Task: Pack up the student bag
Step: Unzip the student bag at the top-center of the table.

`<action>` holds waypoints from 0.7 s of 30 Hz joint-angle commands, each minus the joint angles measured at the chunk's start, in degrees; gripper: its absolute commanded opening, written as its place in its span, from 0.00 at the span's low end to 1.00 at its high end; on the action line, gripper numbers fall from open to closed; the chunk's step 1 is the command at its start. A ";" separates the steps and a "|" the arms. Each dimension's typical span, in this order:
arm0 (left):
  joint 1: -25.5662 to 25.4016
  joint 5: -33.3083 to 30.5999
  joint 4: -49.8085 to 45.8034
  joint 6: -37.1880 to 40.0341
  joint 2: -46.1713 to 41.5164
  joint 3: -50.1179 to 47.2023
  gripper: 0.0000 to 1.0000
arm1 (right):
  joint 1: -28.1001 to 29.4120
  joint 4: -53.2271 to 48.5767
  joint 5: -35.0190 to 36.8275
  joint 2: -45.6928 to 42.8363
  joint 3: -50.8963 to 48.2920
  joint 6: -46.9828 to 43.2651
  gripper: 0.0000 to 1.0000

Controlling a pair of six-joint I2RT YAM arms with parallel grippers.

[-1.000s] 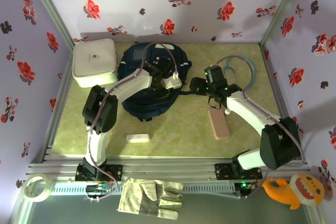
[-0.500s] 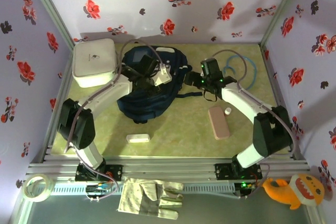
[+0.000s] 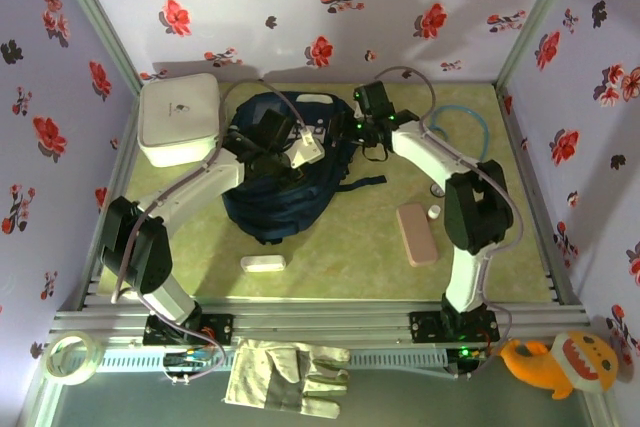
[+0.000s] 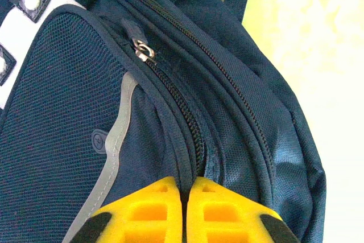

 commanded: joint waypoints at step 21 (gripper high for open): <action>0.30 3.50 2.83 -2.43 -2.27 -0.83 0.07 | 2.29 -15.87 11.10 9.14 13.73 -4.54 0.32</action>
